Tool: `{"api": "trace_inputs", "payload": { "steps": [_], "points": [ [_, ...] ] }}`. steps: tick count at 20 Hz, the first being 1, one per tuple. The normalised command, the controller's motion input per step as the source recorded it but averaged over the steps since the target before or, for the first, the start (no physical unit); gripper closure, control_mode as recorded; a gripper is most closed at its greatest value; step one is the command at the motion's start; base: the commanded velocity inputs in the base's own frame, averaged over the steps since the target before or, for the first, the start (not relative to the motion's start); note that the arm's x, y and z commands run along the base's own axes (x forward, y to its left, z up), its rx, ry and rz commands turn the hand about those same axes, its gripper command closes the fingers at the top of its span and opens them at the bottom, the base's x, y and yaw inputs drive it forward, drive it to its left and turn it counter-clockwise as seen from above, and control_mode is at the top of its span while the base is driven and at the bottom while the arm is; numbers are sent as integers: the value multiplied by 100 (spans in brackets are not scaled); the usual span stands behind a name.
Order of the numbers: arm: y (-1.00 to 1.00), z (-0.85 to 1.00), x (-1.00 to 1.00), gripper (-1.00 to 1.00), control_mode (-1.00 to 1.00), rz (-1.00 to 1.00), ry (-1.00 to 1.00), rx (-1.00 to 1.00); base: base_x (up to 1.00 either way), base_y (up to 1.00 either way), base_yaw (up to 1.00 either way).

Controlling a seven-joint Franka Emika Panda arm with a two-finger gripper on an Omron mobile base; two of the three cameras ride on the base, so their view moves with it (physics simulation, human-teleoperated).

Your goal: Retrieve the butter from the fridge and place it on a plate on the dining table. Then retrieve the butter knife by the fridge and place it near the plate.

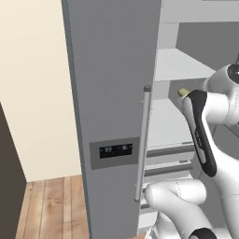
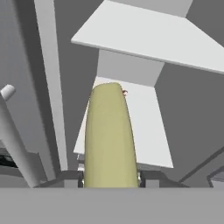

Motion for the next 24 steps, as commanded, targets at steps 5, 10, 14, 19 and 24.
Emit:
{"api": "trace_inputs", "payload": {
  "steps": [5, 10, 14, 19, 24],
  "points": [
    [0, 0, 0, 100, 100, 0, 0, 0, -97, -7, 0],
    [0, 0, 0, 100, 100, 0, 0, 0, -100, -1, 6],
    [0, 0, 0, 100, 100, 0, 0, 0, -96, 0, 9],
    [0, 0, 0, 100, 100, 0, 0, 0, -79, 10, 3],
    [0, 0, 0, 100, 100, 0, 0, 0, -69, 36, -10]
  ]
}}
